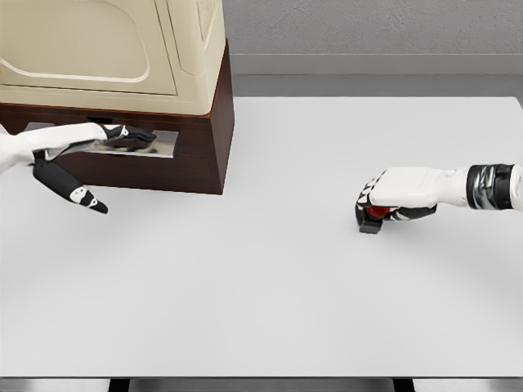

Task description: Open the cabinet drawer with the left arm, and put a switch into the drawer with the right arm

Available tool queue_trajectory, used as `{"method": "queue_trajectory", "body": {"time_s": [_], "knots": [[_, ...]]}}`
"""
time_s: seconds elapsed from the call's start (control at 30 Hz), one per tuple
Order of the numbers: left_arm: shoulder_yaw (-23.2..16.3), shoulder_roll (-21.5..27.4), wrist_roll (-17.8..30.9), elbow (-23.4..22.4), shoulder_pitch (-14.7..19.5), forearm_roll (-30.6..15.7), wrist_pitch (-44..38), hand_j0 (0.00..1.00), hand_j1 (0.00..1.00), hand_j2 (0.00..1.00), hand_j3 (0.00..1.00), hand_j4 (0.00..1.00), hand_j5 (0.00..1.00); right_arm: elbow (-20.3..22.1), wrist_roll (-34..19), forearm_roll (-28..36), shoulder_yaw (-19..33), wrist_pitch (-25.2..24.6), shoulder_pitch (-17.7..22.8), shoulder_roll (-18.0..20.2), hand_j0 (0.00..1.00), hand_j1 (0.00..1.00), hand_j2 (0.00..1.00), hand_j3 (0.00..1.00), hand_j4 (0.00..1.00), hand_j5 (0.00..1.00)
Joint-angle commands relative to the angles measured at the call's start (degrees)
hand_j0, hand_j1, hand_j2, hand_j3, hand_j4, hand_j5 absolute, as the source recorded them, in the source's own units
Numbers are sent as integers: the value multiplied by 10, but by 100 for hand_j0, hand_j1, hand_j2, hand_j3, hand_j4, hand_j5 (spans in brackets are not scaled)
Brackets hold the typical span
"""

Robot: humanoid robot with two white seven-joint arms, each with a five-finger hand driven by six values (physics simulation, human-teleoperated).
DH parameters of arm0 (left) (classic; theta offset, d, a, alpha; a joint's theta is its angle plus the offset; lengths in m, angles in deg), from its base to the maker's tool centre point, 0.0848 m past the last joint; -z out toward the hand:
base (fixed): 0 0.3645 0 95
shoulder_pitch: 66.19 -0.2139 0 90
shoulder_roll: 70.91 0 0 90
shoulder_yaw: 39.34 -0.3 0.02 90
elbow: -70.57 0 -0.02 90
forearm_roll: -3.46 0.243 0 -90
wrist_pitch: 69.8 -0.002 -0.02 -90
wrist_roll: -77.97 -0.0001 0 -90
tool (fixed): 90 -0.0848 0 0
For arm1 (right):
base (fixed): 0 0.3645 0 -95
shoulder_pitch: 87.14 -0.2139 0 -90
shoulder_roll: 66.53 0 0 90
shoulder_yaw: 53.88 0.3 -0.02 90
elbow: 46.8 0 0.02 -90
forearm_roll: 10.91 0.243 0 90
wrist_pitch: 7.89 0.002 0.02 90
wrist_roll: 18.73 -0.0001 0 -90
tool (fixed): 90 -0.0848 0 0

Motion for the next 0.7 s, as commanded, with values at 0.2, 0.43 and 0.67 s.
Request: {"method": "queue_trajectory", "body": {"time_s": [0.2,0.43,0.67], "knots": [[4,5,0,5,-16,-4,-7,100,100,100,100,100,100,2,0,9,1,-1,-5,-1,50,50,50,50,50,50],[3,14,1,18,-24,-6,-18,100,100,100,100,100,100,5,0,26,1,3,-18,-2,50,50,50,50,50,50],[-2,50,7,39,-29,-8,-18,100,100,100,100,100,100,5,0,47,1,17,-25,-4,48,48,48,48,48,48]]}}
